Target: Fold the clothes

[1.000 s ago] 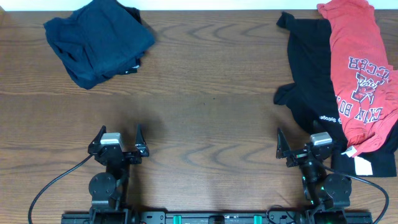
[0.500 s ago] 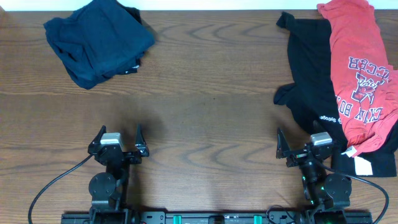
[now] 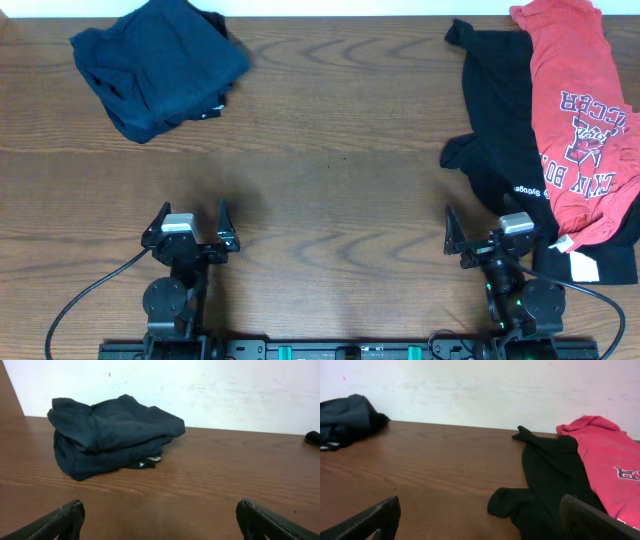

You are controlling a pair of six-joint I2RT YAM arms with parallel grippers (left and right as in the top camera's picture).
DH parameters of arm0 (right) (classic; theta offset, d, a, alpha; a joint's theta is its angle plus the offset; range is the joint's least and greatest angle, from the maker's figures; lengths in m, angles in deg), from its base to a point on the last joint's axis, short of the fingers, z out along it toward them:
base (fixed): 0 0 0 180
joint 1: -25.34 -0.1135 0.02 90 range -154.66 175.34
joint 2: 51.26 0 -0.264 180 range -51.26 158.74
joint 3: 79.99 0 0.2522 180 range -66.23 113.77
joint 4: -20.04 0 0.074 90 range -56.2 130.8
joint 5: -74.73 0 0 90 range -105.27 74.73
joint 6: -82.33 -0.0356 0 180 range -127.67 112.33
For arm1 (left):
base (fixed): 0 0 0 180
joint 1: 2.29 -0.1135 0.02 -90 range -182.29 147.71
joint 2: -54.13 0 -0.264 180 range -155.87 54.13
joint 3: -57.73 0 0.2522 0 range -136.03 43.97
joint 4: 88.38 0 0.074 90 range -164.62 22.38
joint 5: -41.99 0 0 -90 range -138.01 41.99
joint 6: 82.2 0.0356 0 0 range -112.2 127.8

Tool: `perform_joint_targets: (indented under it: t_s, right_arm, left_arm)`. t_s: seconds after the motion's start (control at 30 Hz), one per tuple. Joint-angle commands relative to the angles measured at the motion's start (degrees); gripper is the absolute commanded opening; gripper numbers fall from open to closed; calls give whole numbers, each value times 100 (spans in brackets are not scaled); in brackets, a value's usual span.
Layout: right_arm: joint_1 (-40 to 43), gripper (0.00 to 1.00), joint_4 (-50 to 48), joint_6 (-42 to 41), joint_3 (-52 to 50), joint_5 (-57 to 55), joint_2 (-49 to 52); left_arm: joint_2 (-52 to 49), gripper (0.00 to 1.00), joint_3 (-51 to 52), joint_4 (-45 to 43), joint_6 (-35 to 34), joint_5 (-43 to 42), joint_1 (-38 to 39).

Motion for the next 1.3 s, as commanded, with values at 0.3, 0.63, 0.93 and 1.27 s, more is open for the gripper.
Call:
perform_joint_targets:
  t_s: [0.3, 0.63, 0.93, 1.27]
  right_arm:
    - [0, 99, 0, 42, -24, 28, -31]
    - [0, 99, 0, 42, -24, 26, -31]
    - [0, 99, 0, 42, -24, 26, -31]
    - [0, 99, -494, 39, -24, 96, -31]
  left_arm:
    - [39, 98, 70, 275, 98, 195, 28]
    - [39, 98, 70, 275, 98, 195, 28]
    - [39, 98, 70, 275, 96, 192, 28]
    - [39, 98, 70, 273, 98, 195, 28]
